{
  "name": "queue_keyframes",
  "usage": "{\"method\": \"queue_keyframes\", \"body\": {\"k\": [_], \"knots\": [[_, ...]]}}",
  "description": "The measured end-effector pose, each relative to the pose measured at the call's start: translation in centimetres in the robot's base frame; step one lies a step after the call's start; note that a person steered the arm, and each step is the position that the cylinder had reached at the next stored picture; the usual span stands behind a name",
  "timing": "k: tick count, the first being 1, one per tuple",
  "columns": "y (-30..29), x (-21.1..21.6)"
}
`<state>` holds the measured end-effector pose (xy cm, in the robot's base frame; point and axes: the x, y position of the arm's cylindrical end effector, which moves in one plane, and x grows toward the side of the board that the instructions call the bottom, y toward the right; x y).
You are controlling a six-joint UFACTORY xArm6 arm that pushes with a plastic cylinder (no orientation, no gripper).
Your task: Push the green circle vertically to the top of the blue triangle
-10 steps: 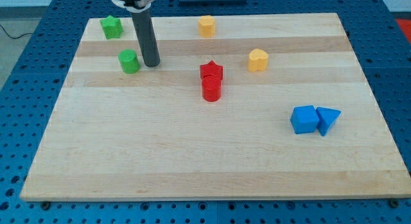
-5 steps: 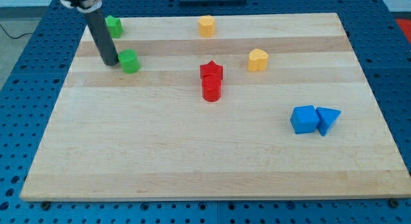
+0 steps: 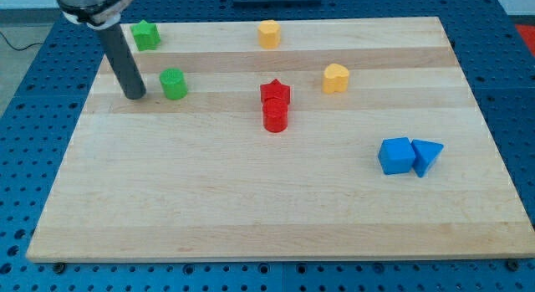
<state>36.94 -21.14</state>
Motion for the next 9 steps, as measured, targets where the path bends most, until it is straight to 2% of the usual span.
{"method": "queue_keyframes", "body": {"k": [2,3,5,6,8,9], "knots": [[12.8,-4.2],[15.3,-4.9],[11.7,-5.6],[15.1,-7.1],[28.0,-8.5],[28.2,-8.5]]}}
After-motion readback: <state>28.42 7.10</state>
